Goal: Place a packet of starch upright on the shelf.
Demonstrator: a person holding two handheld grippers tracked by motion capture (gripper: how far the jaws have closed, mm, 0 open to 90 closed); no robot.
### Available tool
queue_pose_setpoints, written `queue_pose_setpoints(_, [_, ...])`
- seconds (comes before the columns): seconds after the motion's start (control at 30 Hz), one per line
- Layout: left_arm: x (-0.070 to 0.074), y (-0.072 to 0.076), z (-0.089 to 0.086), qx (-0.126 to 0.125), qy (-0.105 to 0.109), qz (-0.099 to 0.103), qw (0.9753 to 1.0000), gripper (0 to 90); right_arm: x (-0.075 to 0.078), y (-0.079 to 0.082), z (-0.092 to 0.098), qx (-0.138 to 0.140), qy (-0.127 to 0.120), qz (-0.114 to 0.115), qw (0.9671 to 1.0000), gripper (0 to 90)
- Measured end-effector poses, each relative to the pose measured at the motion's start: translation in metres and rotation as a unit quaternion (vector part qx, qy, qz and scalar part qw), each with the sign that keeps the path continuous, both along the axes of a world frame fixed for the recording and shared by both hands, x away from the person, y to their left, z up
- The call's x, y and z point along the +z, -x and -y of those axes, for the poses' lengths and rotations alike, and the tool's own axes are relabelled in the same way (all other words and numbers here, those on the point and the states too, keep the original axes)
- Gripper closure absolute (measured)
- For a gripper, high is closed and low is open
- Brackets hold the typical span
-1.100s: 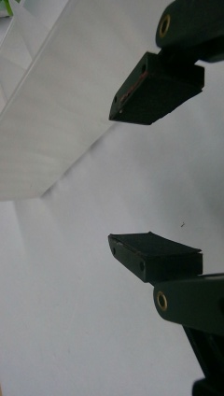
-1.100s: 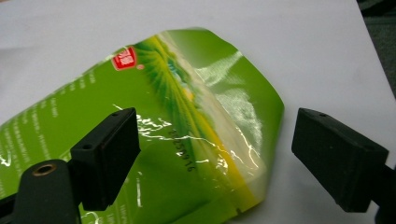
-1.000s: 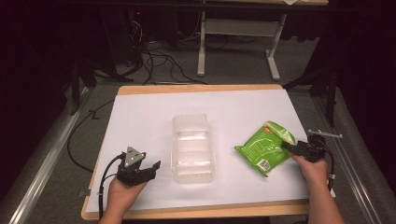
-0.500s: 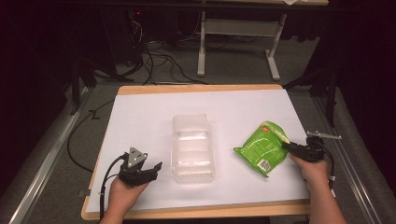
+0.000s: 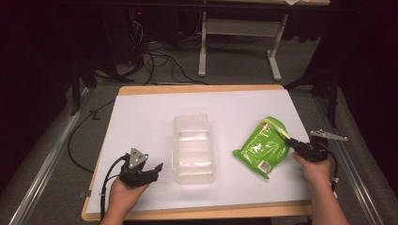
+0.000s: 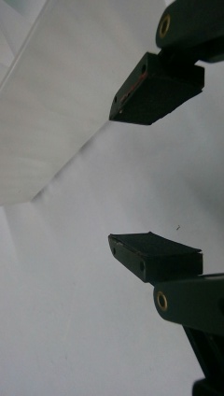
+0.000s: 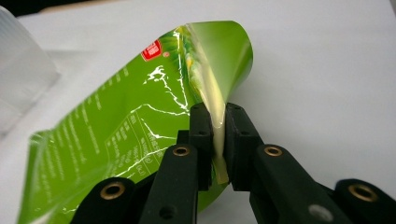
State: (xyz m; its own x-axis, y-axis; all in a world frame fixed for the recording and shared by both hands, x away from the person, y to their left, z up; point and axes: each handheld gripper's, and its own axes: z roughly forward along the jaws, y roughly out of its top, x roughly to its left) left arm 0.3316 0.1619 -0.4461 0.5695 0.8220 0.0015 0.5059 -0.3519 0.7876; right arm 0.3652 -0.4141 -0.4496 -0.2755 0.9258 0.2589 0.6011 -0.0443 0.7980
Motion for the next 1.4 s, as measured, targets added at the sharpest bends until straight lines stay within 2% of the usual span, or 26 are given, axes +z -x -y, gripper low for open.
queue_pose_setpoints(0.17, [0.0, 0.0, 0.0, 0.001, 0.0, 0.0, 1.0, 34.9, 0.018, 0.009, -0.011, 0.015, -0.007, 0.05, 0.9986, 84.2])
queue_pose_setpoints(0.2, [0.0, 0.0, 0.0, 0.001, 0.0, 0.0, 1.0, 34.8, 0.018, 0.009, -0.011, 0.015, -0.007, 0.05, 0.9986, 84.2])
queue_pose_setpoints(0.33, [0.0, 0.0, 0.0, 0.001, 0.001, 0.001, 1.0, 34.9, 0.037, 0.02, -0.028, 0.029, -0.014, 0.095, 0.995, 84.7])
queue_pose_setpoints(0.43, [0.001, 0.001, -0.001, 0.002, 0.002, 0.003, 1.0, 34.9, 0.046, 0.026, -0.041, 0.044, -0.019, 0.115, 0.9923, 84.9])
queue_pose_setpoints(0.47, [0.001, 0.001, -0.001, 0.002, 0.002, 0.003, 1.0, 34.9, 0.046, 0.026, -0.041, 0.044, -0.019, 0.115, 0.9923, 84.9])
queue_pose_setpoints(0.5, [0.001, 0.001, -0.001, 0.003, 0.003, 0.003, 1.0, 35.0, 0.053, 0.03, -0.05, 0.056, -0.021, 0.13, 0.9898, 85.0])
queue_pose_setpoints(0.53, [0.001, 0.001, -0.001, 0.003, 0.003, 0.003, 1.0, 35.0, 0.053, 0.03, -0.05, 0.056, -0.021, 0.13, 0.9898, 85.0])
queue_pose_setpoints(0.57, [0.001, 0.001, -0.002, 0.002, 0.002, 0.002, 1.0, 35.0, 0.059, 0.034, -0.059, 0.065, -0.02, 0.141, 0.9877, 85.1])
queue_pose_setpoints(0.73, [0.001, 0.001, -0.002, 0.002, 0.002, 0.002, 1.0, 35.1, 0.071, 0.039, -0.081, 0.077, -0.009, 0.165, 0.9832, 85.3])
queue_pose_setpoints(0.83, [0.001, 0.001, -0.002, 0.003, 0.004, 0.002, 1.0, 35.3, 0.079, 0.041, -0.093, 0.074, 0.002, 0.185, 0.9799, 85.3])
queue_pose_setpoints(0.87, [0.001, 0.001, -0.002, 0.003, 0.004, 0.002, 1.0, 35.4, 0.079, 0.041, -0.093, 0.074, 0.002, 0.185, 0.9799, 85.3])
queue_pose_setpoints(0.9, [0.001, 0.001, -0.002, 0.003, 0.004, 0.002, 1.0, 35.4, 0.084, 0.044, -0.101, 0.061, 0.02, 0.207, 0.9762, 85.3])
queue_pose_setpoints(0.93, [0.001, 0.001, -0.002, 0.002, 0.002, 0.002, 1.0, 35.4, 0.086, 0.045, -0.105, 0.055, 0.023, 0.214, 0.9751, 85.3])
queue_pose_setpoints(1.0, [0.001, 0.001, -0.002, 0.002, 0.0, 0.001, 1.0, 35.4, 0.086, 0.045, -0.108, 0.054, 0.017, 0.218, 0.9743, 85.2])
queue_pose_setpoints(1.07, [0.001, 0.001, -0.002, 0.002, 0.002, 0.002, 1.0, 35.5, 0.084, 0.043, -0.115, 0.056, 0.025, 0.219, 0.9737, 85.2])
queue_pose_setpoints(1.1, [0.001, 0.001, -0.002, 0.001, 0.002, 0.002, 1.0, 35.5, 0.078, 0.04, -0.122, 0.07, 0.03, 0.203, 0.9762, 85.2])
queue_pose_setpoints(1.13, [0.001, 0.001, -0.003, 0.002, 0.001, 0.003, 1.0, 35.5, 0.075, 0.039, -0.123, 0.074, 0.032, 0.199, 0.9768, 85.1])
queue_pose_setpoints(1.27, [0.001, 0.001, -0.003, 0.004, 0.002, 0.001, 1.0, 35.5, 0.073, 0.041, -0.128, 0.088, 0.024, 0.19, 0.9776, 84.7])
queue_pose_setpoints(1.4, [0.001, 0.001, -0.002, 0.001, 0.002, 0.001, 1.0, 35.6, 0.071, 0.044, -0.129, 0.092, 0.028, 0.193, 0.9766, 83.4])
